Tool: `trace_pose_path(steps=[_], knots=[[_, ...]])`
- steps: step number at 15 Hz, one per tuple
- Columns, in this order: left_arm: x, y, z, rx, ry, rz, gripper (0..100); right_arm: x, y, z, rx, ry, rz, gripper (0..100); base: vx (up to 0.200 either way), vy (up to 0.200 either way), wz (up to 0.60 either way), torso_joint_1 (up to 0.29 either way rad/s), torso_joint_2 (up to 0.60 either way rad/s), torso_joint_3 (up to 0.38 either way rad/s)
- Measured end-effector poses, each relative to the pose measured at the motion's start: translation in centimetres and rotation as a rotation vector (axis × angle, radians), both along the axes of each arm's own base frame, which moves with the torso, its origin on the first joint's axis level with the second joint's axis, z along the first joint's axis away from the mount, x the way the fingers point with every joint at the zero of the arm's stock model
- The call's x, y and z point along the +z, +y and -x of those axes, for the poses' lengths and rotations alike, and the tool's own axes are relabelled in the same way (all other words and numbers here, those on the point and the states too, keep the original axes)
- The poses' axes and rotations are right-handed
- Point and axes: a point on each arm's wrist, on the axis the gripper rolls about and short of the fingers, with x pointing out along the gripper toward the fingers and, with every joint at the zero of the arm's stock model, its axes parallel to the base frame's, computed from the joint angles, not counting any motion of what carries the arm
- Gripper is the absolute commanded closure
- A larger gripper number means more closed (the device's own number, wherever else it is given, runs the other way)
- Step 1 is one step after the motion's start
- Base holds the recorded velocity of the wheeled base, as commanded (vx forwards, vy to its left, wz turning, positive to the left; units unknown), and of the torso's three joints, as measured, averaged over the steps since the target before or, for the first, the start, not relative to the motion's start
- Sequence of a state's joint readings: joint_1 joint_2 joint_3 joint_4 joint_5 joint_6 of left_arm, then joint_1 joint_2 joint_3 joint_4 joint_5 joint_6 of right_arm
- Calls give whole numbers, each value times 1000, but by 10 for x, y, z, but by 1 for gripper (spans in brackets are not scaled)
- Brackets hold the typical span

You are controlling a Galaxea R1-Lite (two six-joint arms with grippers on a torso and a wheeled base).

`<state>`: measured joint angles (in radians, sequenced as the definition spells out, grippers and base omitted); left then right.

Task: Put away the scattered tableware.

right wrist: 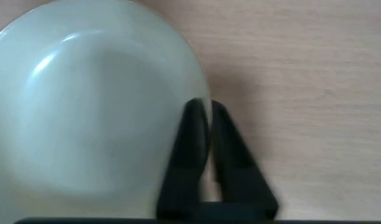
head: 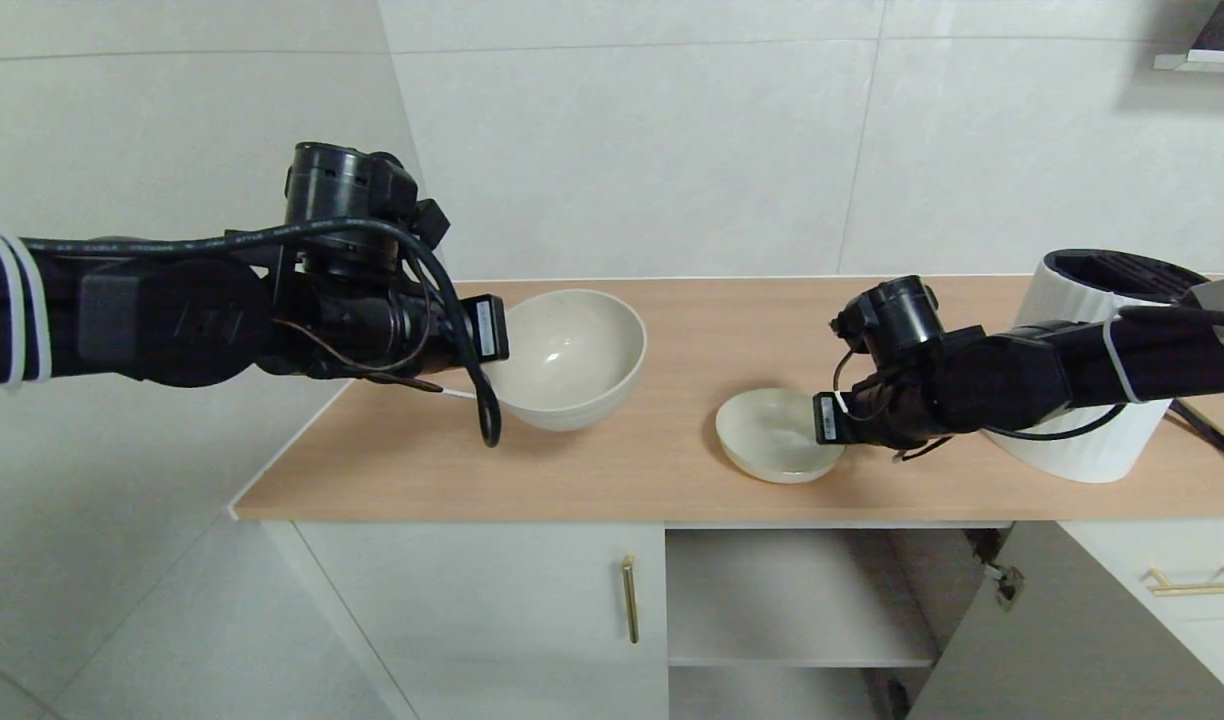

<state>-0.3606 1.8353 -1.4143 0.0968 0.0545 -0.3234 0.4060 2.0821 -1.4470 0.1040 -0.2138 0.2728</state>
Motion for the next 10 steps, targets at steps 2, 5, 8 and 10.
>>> trace_pose_path(steps=[2,5,8,10], knots=[[0,0,0,1,-1,1,100,1,0,0,-3,-1,-6,100,0,0,0,0,0,0],[-1,1,2,0,4,-1,100,12,-2,6,0,-13,-35,100,0,0,0,0,0,0],[-4,-2,13,-18,20,-8,100,41,-9,30,36,-51,-95,100,0,0,0,0,0,0],[-3,-6,29,-46,26,-11,100,65,-11,57,53,-91,-151,100,0,0,0,0,0,0]])
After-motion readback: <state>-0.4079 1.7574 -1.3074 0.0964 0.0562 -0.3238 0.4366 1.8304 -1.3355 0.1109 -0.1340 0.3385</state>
